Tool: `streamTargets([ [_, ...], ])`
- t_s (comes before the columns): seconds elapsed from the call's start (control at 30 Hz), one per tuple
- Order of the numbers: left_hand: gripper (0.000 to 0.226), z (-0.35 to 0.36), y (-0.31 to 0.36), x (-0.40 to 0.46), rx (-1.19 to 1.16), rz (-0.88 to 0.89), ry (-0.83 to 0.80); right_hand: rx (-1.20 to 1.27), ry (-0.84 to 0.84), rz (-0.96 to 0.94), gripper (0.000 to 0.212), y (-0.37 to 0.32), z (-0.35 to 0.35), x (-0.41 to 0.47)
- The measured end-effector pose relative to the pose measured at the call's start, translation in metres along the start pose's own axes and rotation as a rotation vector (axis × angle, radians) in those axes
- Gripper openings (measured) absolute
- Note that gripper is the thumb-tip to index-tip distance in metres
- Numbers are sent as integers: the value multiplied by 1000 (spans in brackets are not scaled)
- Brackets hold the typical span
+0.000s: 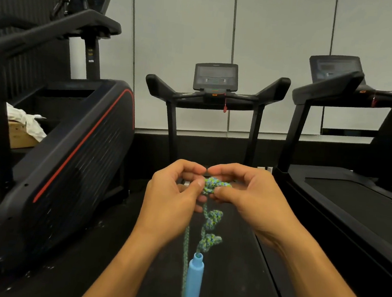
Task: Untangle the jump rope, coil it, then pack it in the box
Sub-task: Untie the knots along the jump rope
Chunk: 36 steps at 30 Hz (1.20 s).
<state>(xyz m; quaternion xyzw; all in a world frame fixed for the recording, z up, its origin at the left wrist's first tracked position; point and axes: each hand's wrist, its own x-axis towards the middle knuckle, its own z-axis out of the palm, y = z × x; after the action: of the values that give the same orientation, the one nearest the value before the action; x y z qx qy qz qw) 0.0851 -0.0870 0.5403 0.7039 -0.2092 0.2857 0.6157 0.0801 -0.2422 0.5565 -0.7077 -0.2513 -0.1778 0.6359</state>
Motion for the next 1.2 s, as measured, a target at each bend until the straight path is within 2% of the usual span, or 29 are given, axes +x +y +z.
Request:
streamTargets([
  [0.2,24,-2,0,0,67,26,6,-77,-21,-33,17,3,2,0],
  [0.5,25,-1,-9,2,170,43,-42,-324,24,-92,13,9,9,1],
  [0.73,18,-2,-2,-2,281,99,-38,-390,74,-126,15,9,8,1],
  [0.9,17,-5,0,-2,324,62,-81,-452,28,-133,12,7,6,0],
  [1.2,19,-2,1,-5,437,152,-25,-495,47,-154,11,0,14,-3],
])
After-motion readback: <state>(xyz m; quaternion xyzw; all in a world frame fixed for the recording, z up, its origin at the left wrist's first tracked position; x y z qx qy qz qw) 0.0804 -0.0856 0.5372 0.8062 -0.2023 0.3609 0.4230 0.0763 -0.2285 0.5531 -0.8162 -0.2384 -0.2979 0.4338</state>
